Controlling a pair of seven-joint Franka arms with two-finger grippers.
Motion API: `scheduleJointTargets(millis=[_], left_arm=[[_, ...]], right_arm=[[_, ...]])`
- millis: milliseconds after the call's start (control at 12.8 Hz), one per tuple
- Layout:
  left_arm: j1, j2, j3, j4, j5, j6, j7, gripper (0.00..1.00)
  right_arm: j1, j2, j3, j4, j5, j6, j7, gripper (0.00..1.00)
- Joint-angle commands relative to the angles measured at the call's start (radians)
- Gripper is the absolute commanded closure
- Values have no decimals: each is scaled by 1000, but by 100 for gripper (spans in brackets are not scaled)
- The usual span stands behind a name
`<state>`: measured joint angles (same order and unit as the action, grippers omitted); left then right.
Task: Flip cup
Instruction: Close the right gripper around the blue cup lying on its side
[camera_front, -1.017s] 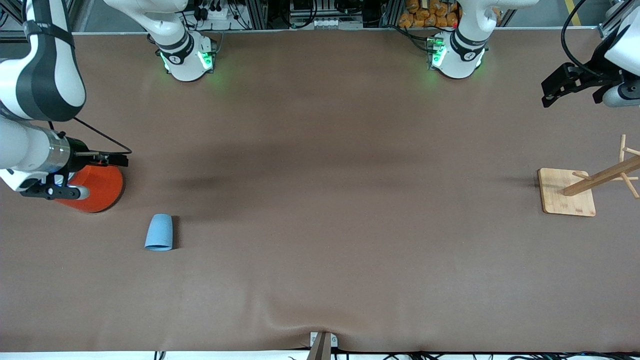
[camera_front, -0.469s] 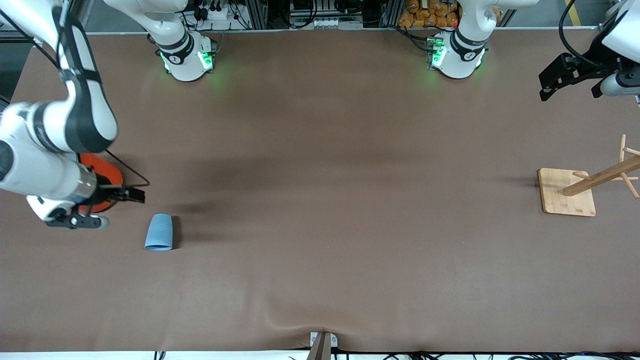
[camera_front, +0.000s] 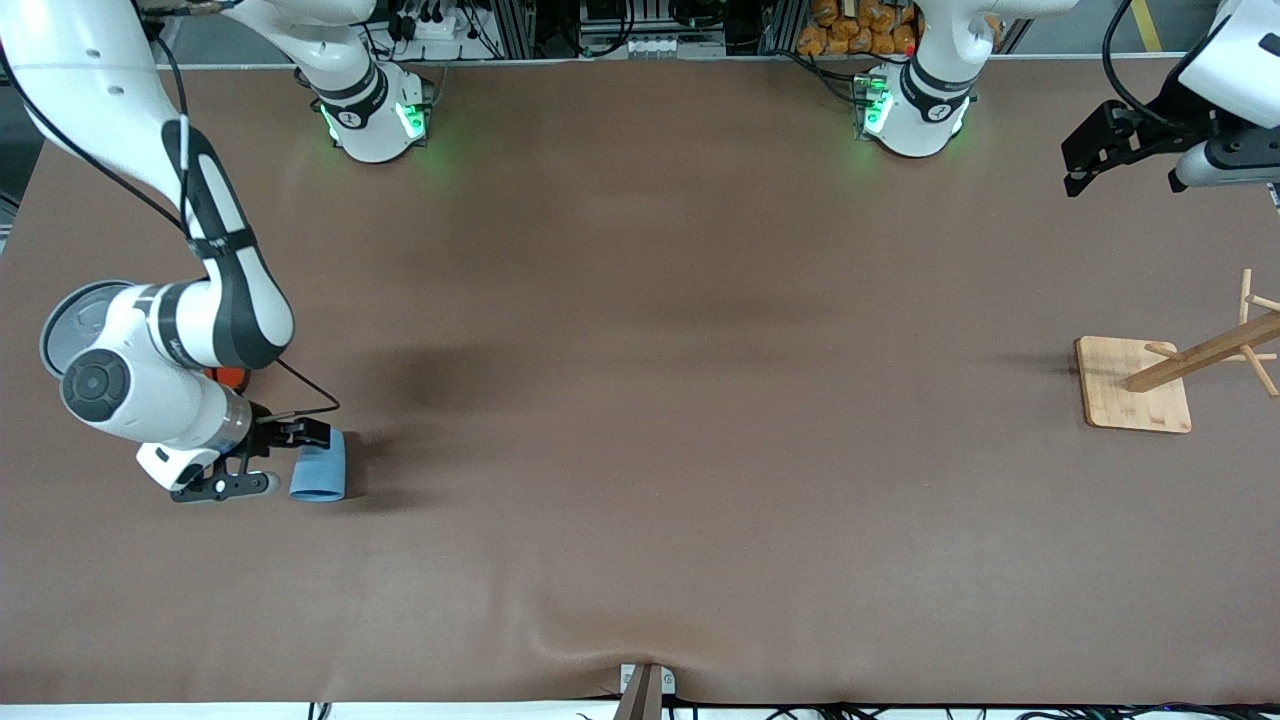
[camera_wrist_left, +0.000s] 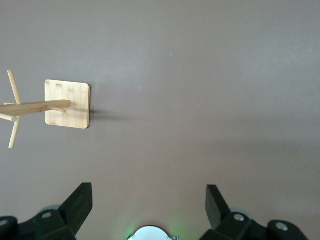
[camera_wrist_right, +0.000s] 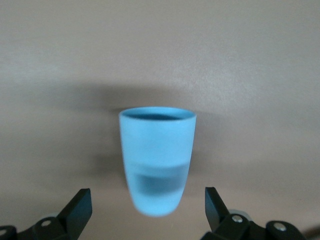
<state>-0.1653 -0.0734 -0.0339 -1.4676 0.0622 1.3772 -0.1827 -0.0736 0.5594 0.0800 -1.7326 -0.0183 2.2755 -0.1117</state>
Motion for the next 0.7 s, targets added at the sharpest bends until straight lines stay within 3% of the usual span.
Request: scheduleJointTargets(millis=[0,78,313,391,469,547,626], left_arm=[[7,-12,-3,6,-69,-24,5,0],[10,-11,6,6,-140,-24,3,0],[10,3,9,3,-145,-21,9,0],[10,6,9,4,-143,-21,3,0],[9,4,11,4,-145,-21,0,0],[7,4,6,6,-145,-21,-4,0],[7,4,5,7,-143,-21,-21,0]], right_arm=[[-12,65,12,16,-19,76,-14,0],[-14,85,12,16,-19,114,-14,0],[-15,119,12,15,-17,171,-13,0],[-17,119,12,13,-15,168,-9,5],[-17,119,12,10,-12,155,0,53],[-14,114,14,1,-11,153,3,71],[-5,105,14,-1,-11,141,4,73]])
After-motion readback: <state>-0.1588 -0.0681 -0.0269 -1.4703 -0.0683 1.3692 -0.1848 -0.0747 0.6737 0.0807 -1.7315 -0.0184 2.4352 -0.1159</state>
